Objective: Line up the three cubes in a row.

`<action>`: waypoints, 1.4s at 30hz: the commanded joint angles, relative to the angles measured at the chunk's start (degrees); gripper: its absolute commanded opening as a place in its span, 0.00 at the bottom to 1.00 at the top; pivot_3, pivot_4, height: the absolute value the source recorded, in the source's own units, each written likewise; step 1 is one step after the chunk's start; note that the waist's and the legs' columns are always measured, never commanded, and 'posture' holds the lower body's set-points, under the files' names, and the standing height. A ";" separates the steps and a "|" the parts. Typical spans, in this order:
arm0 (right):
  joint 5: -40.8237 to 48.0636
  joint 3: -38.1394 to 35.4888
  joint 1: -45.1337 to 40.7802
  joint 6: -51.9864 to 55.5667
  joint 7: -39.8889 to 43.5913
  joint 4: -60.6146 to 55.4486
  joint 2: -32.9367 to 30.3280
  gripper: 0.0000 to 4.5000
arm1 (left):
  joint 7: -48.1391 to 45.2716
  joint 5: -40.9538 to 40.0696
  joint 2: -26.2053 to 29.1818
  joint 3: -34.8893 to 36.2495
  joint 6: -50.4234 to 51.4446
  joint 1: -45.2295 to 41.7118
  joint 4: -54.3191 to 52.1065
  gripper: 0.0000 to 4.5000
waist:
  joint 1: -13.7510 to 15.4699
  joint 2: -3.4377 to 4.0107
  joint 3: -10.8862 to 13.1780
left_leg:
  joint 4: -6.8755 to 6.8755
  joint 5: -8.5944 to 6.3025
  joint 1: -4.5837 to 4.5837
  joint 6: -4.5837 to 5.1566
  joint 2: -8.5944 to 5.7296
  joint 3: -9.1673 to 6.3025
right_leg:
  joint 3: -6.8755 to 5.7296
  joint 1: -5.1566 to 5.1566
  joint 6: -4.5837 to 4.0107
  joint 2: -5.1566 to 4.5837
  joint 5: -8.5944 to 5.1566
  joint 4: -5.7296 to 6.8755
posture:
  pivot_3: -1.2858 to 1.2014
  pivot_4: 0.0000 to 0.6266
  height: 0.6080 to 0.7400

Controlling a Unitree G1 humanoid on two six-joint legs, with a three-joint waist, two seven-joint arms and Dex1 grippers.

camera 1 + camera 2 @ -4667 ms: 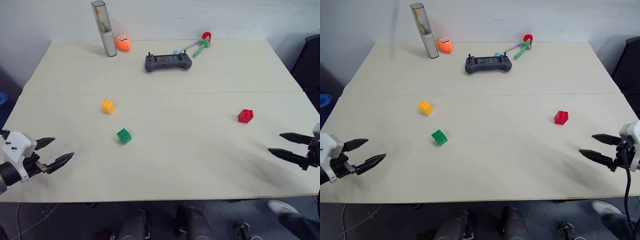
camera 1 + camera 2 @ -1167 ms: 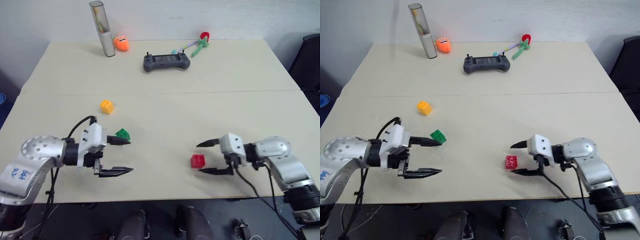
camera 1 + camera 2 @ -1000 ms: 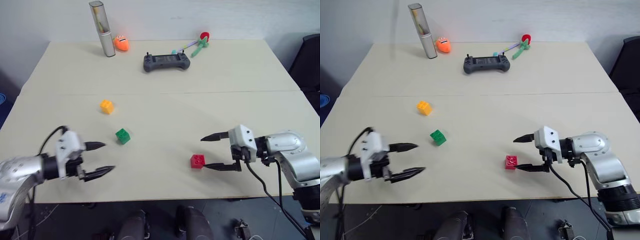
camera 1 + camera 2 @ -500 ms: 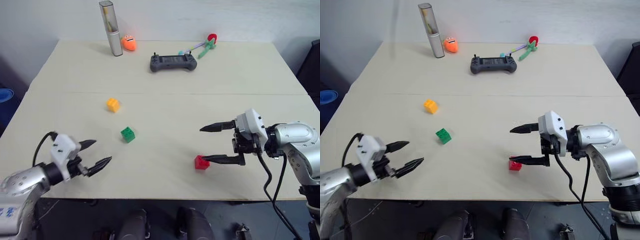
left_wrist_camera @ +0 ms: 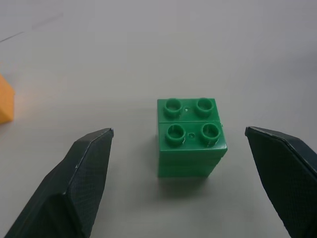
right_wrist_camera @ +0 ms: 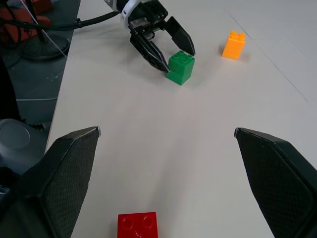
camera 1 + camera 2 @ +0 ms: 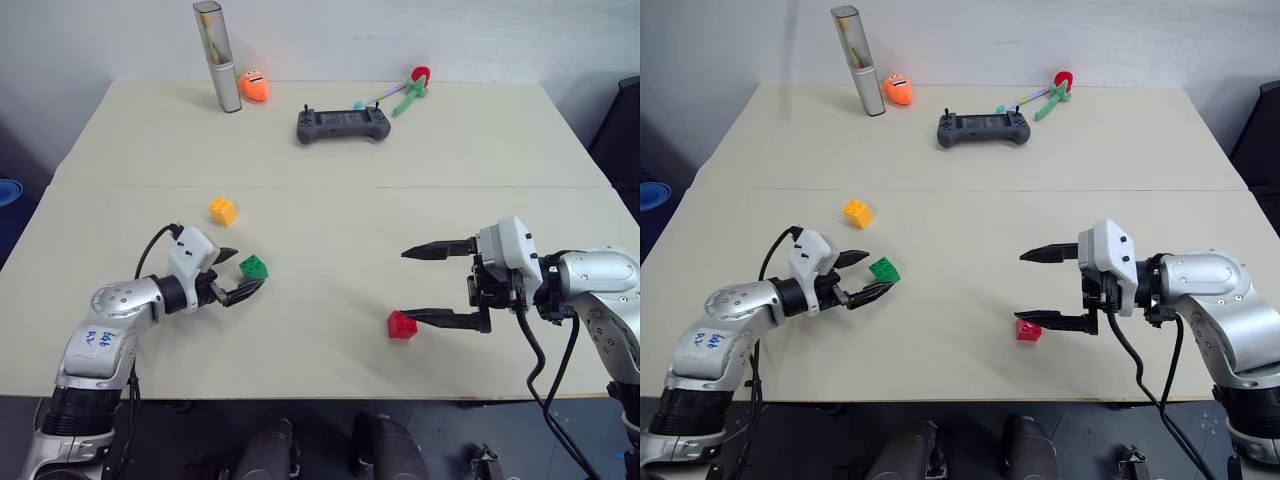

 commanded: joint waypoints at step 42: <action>1.43 -6.84 16.01 0.76 -0.32 -7.78 -4.98 1.00 | -25.33 10.24 -6.23 -24.49 -19.13 -15.91 8.47 0.33 | 0.17 -0.04 0.02 | 0.30 -0.02 -0.13 0.11 0.02 -0.10 | -0.07 0.06 0.07 0.01 0.04 -0.02 | 0.52 0.24 1.00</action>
